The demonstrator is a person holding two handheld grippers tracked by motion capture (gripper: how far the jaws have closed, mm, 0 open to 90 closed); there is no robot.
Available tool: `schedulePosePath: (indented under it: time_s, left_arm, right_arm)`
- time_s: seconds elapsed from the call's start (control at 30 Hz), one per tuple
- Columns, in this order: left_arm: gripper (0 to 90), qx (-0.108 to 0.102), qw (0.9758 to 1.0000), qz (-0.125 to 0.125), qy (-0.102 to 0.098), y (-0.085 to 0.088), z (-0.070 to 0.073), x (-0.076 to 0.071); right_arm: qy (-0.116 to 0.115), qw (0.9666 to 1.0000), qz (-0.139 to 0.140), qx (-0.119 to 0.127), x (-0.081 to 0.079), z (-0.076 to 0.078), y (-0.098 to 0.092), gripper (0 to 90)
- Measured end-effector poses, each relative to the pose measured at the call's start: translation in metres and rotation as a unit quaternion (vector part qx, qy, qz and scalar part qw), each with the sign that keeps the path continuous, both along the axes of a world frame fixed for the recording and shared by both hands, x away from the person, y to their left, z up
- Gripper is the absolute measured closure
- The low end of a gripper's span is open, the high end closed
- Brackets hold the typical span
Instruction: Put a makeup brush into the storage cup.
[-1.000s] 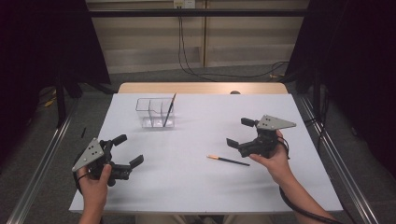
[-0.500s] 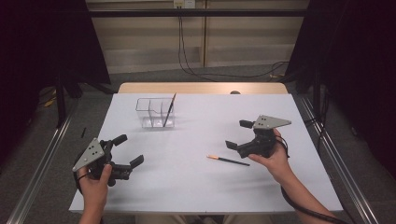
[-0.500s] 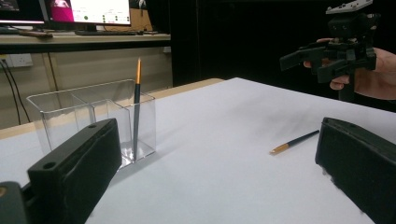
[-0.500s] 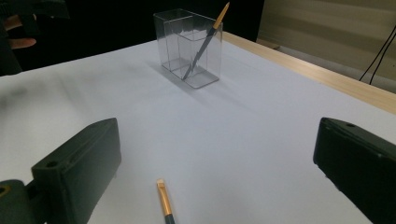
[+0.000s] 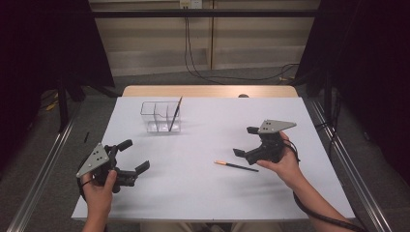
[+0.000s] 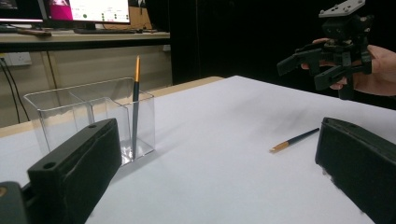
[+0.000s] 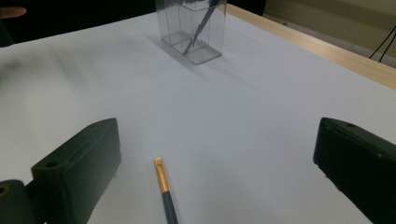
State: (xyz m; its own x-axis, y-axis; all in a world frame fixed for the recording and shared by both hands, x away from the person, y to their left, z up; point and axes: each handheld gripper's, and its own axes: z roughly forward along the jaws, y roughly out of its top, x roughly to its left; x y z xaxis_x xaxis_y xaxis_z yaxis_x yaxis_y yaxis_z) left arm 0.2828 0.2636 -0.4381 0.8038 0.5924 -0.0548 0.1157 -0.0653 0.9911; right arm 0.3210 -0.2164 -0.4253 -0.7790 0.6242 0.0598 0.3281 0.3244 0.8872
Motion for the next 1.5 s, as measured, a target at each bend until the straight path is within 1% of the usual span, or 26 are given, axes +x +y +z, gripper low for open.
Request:
schedulePosePath:
  time_s: [0.1,0.13,0.2,0.3,0.4,0.5,0.53,0.57,0.6,0.67,0.7,0.73,0.8,0.83,0.87,0.93,0.97,1.0,1.03,1.13,1.17,1.27,1.3,1.47,1.5]
  left_arm:
    - [0.4,-0.005,1.0000,0.001,0.000,0.000,0.000,0.000]
    - [0.4,-0.001,1.0000,0.001,-0.001,0.000,0.000,0.000]
    - [0.4,-0.004,1.0000,0.002,0.000,0.000,0.000,0.000]
    - [0.4,0.001,1.0000,0.000,0.000,0.000,0.000,0.000]
    - [0.4,0.001,1.0000,-0.001,0.001,0.000,0.000,0.000]
    - [0.4,0.002,1.0000,0.000,0.002,0.000,0.000,0.000]
    - [0.4,0.002,1.0000,0.000,0.002,0.000,0.000,0.000]
    - [0.4,0.001,1.0000,-0.001,0.003,0.000,0.000,0.000]
    - [0.4,0.002,1.0000,-0.002,0.003,-0.001,0.000,0.000]
    - [0.5,0.002,1.0000,-0.002,0.003,-0.001,-0.001,0.000]
    - [0.5,0.002,1.0000,-0.002,0.003,-0.001,-0.001,0.000]
    - [0.4,0.001,1.0000,-0.003,0.003,-0.001,-0.001,0.001]
    - [0.5,0.002,1.0000,-0.002,0.003,-0.001,-0.001,0.001]
    - [0.5,0.000,1.0000,-0.003,0.003,-0.001,0.000,0.001]
    - [0.4,0.001,1.0000,-0.002,0.003,-0.001,-0.001,0.001]
    - [0.5,0.000,1.0000,-0.002,0.002,0.000,0.000,0.001]
    - [0.5,0.000,1.0000,-0.002,0.002,0.000,0.000,0.001]
    - [0.5,0.002,1.0000,-0.001,0.003,0.000,0.000,0.000]
    - [0.4,0.001,1.0000,-0.003,0.004,0.000,-0.001,0.001]
    - [0.5,0.001,1.0000,-0.004,0.004,-0.001,-0.001,0.001]
    - [0.4,0.001,1.0000,-0.003,0.005,-0.002,-0.001,0.001]
    - [0.4,0.002,1.0000,-0.003,0.004,-0.002,-0.002,0.001]
    - [0.4,0.000,1.0000,-0.003,0.005,-0.002,-0.002,0.001]
    - [0.4,0.005,1.0000,-0.001,0.005,-0.002,-0.002,0.001]
    - [0.4,0.005,1.0000,-0.001,0.005,-0.002,-0.002,0.001]
  right_arm:
    - [0.011,0.9998,0.005,-0.017,0.001,-0.001,0.001,0.3]
    - [0.015,0.9997,0.005,-0.021,0.001,-0.002,0.002,0.3]
    - [0.018,0.9995,0.008,-0.023,0.002,-0.003,0.003,0.3]
    - [0.025,0.9991,0.010,-0.032,0.003,-0.005,0.005,0.2]
    - [0.033,0.9983,0.014,-0.047,0.004,-0.006,0.007,0.3]
    - [0.044,0.9966,0.017,-0.068,0.006,-0.006,0.009,0.5]
    - [0.044,0.9966,0.017,-0.068,0.006,-0.006,0.009,0.5]
    - [0.049,0.9959,0.020,-0.074,0.006,-0.006,0.009,0.6]
    - [0.063,0.9937,0.024,-0.089,0.008,-0.006,0.010,1.1]
    - [0.072,0.9919,0.027,-0.101,0.009,-0.007,0.011,1.1]
    - [0.072,0.9919,0.027,-0.101,0.009,-0.007,0.011,1.1]
    - [0.083,0.9892,0.030,-0.117,0.010,-0.007,0.013,1.7]
    - [0.089,0.9872,0.033,-0.128,0.011,-0.007,0.015,2.7]
    - [0.096,0.9851,0.033,-0.139,0.012,-0.008,0.015,2.5]
    - [0.100,0.9839,0.035,-0.144,0.013,-0.008,0.016,2.5]
    - [0.111,0.9805,0.035,-0.158,0.014,-0.009,0.017,2.6]
    - [0.113,0.9795,0.036,-0.163,0.014,-0.009,0.016,2.6]
    - [0.113,0.9795,0.036,-0.163,0.014,-0.009,0.016,2.6]
    - [0.125,0.9765,0.036,-0.172,0.015,-0.011,0.016,2.8]
    - [0.132,0.9729,0.039,-0.186,0.016,-0.012,0.016,3.6]
    - [0.132,0.9710,0.043,-0.195,0.016,-0.012,0.016,4.0]
    - [0.140,0.9669,0.047,-0.208,0.016,-0.012,0.017,4.9]
    - [0.141,0.9650,0.051,-0.215,0.017,-0.013,0.017,5.0]
    - [0.153,0.9572,0.055,-0.239,0.017,-0.014,0.018,5.4]
    - [0.152,0.9560,0.059,-0.244,0.018,-0.015,0.018,5.5]
